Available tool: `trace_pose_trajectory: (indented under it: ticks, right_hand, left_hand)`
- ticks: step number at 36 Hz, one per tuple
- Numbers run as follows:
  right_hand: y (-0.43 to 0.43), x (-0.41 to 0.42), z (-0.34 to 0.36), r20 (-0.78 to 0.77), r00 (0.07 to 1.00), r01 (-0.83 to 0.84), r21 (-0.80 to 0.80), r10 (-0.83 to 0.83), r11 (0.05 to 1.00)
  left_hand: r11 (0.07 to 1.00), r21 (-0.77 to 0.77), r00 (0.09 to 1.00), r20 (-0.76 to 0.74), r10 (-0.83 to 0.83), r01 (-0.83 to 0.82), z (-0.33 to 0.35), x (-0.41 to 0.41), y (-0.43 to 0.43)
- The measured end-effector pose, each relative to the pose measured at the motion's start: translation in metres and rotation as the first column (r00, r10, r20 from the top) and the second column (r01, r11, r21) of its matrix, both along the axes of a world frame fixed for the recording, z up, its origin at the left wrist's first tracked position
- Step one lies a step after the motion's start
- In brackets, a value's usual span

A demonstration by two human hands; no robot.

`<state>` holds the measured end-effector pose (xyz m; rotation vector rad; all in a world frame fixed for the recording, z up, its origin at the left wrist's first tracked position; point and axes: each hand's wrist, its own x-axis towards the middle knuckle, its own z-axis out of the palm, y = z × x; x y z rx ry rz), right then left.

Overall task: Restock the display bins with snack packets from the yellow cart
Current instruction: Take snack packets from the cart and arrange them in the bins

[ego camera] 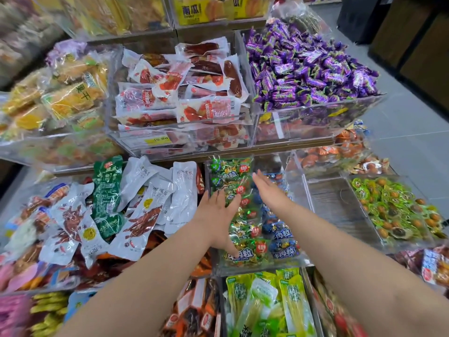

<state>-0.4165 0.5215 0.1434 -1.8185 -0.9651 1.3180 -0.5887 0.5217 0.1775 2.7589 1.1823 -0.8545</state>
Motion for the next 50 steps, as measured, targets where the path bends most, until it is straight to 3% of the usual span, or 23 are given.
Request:
trace_pose_trajectory:
  ticks: [3,9,19,26,30,33,35,38,40,43,47,50]
  right_hand:
    - [0.012,-0.011,-0.002,-0.034,0.997,-0.063,-0.008,0.063,0.998]
    - [0.022,-0.012,-0.001,-0.049,0.999,-0.010,-0.055,0.007,0.998]
    - [-0.027,0.022,-0.001,-0.021,0.964,0.265,0.104,-0.264,0.959]
    - [-0.084,0.019,0.004,-0.111,0.943,0.327,0.145,-0.313,0.934]
    - [-0.118,0.013,0.007,-0.168,0.915,0.391,0.152,-0.367,0.907]
    - [-0.152,0.007,0.007,-0.171,0.883,0.462,0.154,-0.437,0.873]
    - [-0.179,0.001,0.002,-0.162,0.867,0.493,0.145,-0.470,0.858]
    - [-0.221,-0.011,-0.015,-0.157,0.796,0.601,0.084,-0.585,0.795]
    - [-0.254,-0.021,-0.029,-0.128,0.735,0.674,0.033,-0.666,0.738]
    - [-0.314,-0.040,-0.048,-0.062,0.635,0.767,-0.062,-0.770,0.638]
    - [-0.401,-0.076,-0.072,-0.051,0.538,0.807,-0.258,-0.842,0.531]
    - [-0.470,-0.113,-0.088,-0.081,0.339,0.866,-0.363,-0.937,0.344]
  left_hand:
    - [1.000,-0.010,1.000,0.004,0.022,-0.022,-0.003,-0.002,0.004]
    - [0.999,-0.037,0.998,0.055,0.007,-0.005,-0.008,-0.005,0.011]
    - [0.990,-0.126,0.991,0.109,0.078,-0.064,0.004,-0.007,-0.005]
    - [0.996,-0.074,0.956,0.282,0.078,-0.059,0.011,-0.008,-0.028]
    - [0.998,-0.027,0.852,0.520,0.064,-0.058,0.016,0.001,-0.051]
    - [0.999,0.015,0.640,0.768,0.011,-0.035,0.016,0.011,-0.075]
    - [0.993,-0.116,0.528,0.842,0.109,-0.020,0.015,0.016,-0.097]
    - [0.909,-0.416,0.524,0.782,0.337,0.036,0.004,0.022,-0.131]
    - [0.812,-0.580,0.584,0.681,0.441,0.062,-0.011,0.026,-0.151]
    - [0.605,-0.796,0.706,0.413,0.575,-0.027,-0.041,0.026,-0.182]
    - [0.354,-0.891,0.718,0.047,0.695,-0.284,-0.087,0.014,-0.225]
    - [0.323,-0.865,0.751,-0.088,0.655,-0.383,-0.121,0.003,-0.256]
